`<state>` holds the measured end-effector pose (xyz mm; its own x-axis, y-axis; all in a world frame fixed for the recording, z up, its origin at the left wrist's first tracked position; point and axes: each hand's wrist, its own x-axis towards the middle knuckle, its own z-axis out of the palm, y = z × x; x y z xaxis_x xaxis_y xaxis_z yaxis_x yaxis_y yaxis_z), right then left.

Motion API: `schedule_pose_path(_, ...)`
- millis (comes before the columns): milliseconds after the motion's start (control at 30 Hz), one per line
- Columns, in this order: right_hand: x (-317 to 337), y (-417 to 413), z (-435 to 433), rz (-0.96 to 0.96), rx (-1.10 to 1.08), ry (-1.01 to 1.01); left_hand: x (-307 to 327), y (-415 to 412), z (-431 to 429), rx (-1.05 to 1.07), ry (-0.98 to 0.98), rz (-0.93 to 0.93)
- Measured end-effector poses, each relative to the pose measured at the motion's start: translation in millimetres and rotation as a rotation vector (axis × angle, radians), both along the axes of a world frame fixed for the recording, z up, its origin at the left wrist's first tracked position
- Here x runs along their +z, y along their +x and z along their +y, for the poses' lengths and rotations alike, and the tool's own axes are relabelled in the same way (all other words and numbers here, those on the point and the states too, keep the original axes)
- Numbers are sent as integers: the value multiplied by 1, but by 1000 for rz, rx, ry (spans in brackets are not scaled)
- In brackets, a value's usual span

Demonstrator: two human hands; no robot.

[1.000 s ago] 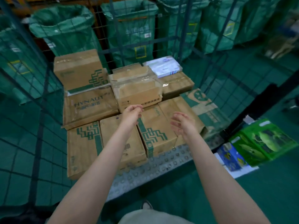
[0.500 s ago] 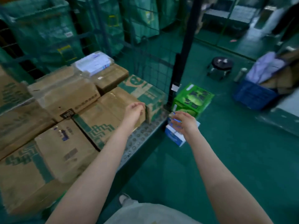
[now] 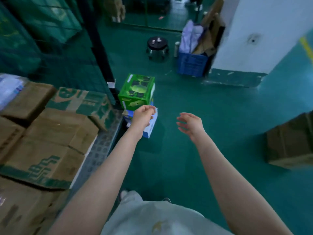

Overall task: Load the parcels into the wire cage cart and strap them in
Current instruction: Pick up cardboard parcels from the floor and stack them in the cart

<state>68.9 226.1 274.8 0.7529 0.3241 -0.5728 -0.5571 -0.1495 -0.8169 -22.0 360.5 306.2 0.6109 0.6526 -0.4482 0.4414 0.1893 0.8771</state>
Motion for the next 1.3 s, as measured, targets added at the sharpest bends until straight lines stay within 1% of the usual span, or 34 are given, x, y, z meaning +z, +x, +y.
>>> schedule_pose_path(200,-18,25,-41,61,-181,-28,-13,49,-30,-173,-20,48)
schedule_pose_path(367,-23,56,-60,70,-340,-43,-20,99,-54,-348,-54,69)
schedule_pose_path(600,-18,112,-83,70,-625,-18,-13,189,-70,-635,-15,90)
schedule_pose_path(700,-19,126,-94,68,-742,6,-11,216,-80,-756,5,95)
schedule_pose_path(933,-28,136,-138,118,-966,3,-20,263,-119,-949,10,128)
schedule_pose_path(1133,-30,150,-211,127,-1155,1,-24,306,-192,-1105,1,139)
schedule_pose_path(1300,-29,174,-293,100,-1212,3,-23,340,-278,-1174,-1,128)
